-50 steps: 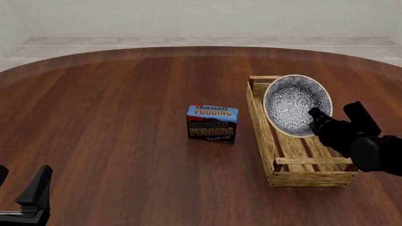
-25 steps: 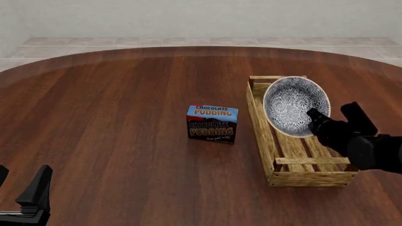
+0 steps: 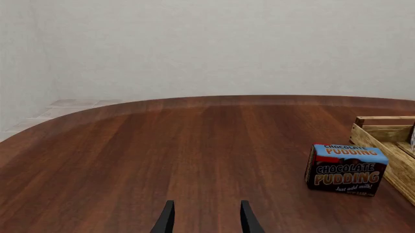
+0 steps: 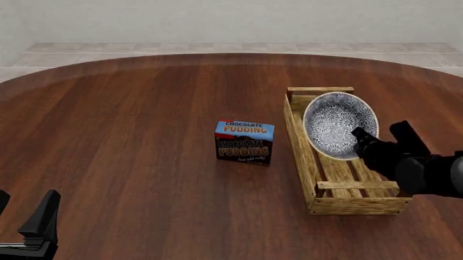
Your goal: Pick up the bowl on the left and put it in the tray.
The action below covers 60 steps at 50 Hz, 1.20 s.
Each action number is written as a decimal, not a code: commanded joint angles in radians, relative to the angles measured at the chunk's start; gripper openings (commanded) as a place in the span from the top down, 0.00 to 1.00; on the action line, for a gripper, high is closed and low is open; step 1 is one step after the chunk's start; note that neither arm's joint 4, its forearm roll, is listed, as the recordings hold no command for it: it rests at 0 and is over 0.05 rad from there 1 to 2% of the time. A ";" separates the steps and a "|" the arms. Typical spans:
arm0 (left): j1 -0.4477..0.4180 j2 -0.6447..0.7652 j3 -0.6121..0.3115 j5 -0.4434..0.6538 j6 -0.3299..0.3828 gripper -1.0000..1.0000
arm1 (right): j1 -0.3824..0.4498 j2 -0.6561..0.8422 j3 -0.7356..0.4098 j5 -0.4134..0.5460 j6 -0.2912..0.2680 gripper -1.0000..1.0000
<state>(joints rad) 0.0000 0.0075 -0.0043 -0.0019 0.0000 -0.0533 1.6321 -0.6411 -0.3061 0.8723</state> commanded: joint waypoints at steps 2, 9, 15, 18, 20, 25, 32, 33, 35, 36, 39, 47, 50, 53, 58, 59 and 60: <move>0.000 0.000 0.000 0.000 0.000 0.00 | -0.007 0.021 0.004 -0.006 0.007 1.00; 0.000 0.000 0.000 0.000 0.000 0.00 | -0.003 0.020 0.011 -0.015 0.016 1.00; 0.000 0.000 0.000 0.000 0.000 0.00 | 0.005 0.031 0.017 -0.031 0.029 1.00; 0.000 0.000 0.000 0.000 0.000 0.00 | 0.010 0.031 0.013 -0.027 0.026 0.00; 0.000 0.000 0.000 0.000 0.000 0.00 | 0.010 0.033 0.011 -0.024 0.026 0.00; 0.000 0.000 0.000 0.000 0.000 0.00 | 0.010 0.033 0.011 -0.024 0.026 0.00; 0.000 0.000 0.000 0.000 0.000 0.00 | 0.015 0.024 0.007 -0.020 0.015 0.00; 0.000 0.000 0.000 0.000 0.000 0.00 | 0.010 0.019 0.005 -0.016 0.009 0.00; 0.000 0.000 0.000 0.000 0.000 0.00 | 0.010 0.010 0.010 -0.016 0.007 0.00; 0.000 0.000 0.000 0.000 0.000 0.00 | 0.000 0.000 0.006 -0.007 -0.006 0.00; 0.000 0.000 0.000 0.000 0.000 0.00 | -0.002 -0.021 0.012 0.000 -0.012 0.00; 0.000 0.000 0.000 0.000 0.000 0.00 | -0.068 -0.212 0.018 0.099 -0.115 0.00; 0.000 0.000 0.000 0.000 0.000 0.00 | -0.041 -0.276 0.031 0.128 -0.129 0.00; 0.000 0.000 0.000 0.000 0.000 0.00 | -0.024 -0.335 0.043 0.151 -0.138 0.00; 0.000 0.000 0.000 0.000 0.000 0.00 | 0.026 -0.561 0.064 0.268 -0.204 0.00; 0.000 0.000 0.000 0.000 0.000 0.00 | 0.026 -0.562 0.064 0.268 -0.204 0.00; 0.000 0.000 0.000 0.000 0.000 0.00 | 0.055 -0.603 0.075 0.284 -0.199 0.00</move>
<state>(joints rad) 0.0000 0.0075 -0.0043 -0.0019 0.0000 -0.0581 1.2785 -0.5995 -0.1424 0.7335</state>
